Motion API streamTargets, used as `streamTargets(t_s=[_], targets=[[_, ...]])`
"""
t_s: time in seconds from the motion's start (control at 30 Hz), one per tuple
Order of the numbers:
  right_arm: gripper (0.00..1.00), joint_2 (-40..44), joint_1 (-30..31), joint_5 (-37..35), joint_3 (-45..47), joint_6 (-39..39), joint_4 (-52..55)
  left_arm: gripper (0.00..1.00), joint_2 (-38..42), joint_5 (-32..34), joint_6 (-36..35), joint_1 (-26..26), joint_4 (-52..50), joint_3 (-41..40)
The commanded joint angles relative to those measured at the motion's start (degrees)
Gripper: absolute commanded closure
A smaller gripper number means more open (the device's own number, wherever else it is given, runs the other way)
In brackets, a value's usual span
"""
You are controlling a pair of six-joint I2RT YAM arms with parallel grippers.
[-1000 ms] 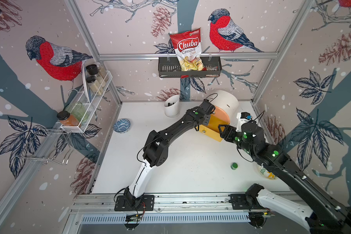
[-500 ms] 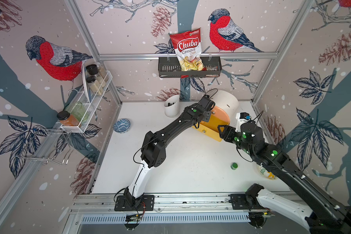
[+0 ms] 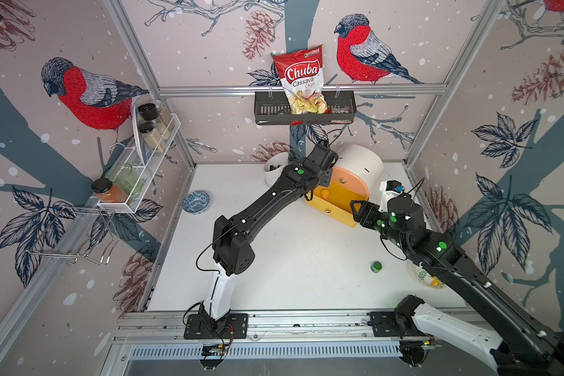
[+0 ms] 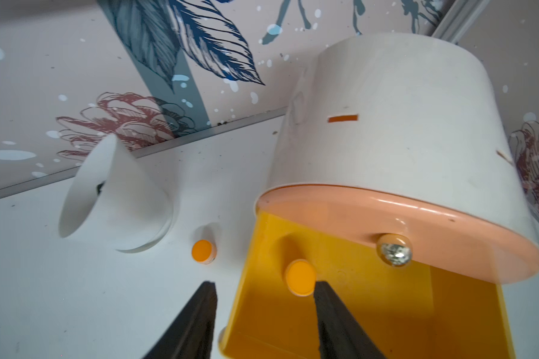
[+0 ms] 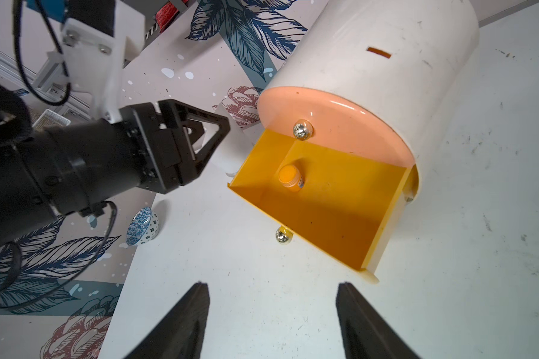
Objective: Put the paint cans in the drawer according to color
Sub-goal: Place the paint can in the drawer, then move the paint can to the center of the board.
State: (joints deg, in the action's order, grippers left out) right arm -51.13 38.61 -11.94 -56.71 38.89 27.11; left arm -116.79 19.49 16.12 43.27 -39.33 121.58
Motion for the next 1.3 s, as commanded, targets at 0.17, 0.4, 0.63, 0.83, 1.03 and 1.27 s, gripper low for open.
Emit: streamTargets(t_s=[0.17, 0.4, 0.63, 0.83, 1.03, 1.27], targets=[[0.31, 0.42, 0.05, -0.09, -0.33, -0.38, -0.22, 0.44, 9.38, -4.44, 6.01, -9.86, 11.64, -22.88], [0.31, 0.42, -0.07, -0.27, -0.68, -0.40, 0.32, 0.45, 5.10, -7.01, 7.19, -13.41, 15.10, -26.59], [0.31, 0.29, -0.03, -0.49, -0.68, -0.40, 0.48, 0.44, -3.70, -7.78, 6.03, -13.82, 16.54, -22.10], [0.31, 0.07, -0.29, -0.63, -0.77, -0.75, 0.58, 0.44, -8.95, -9.07, 5.68, -13.91, 17.47, -18.88], [0.31, -0.36, -0.67, -0.17, -0.60, -0.91, 0.31, 0.43, -11.68, -10.38, 5.15, -13.92, 18.55, -17.26], [0.31, -0.39, -0.82, -0.18, -0.42, -0.93, -0.13, 0.42, -14.25, -11.18, 4.52, -13.91, 18.21, -14.77]])
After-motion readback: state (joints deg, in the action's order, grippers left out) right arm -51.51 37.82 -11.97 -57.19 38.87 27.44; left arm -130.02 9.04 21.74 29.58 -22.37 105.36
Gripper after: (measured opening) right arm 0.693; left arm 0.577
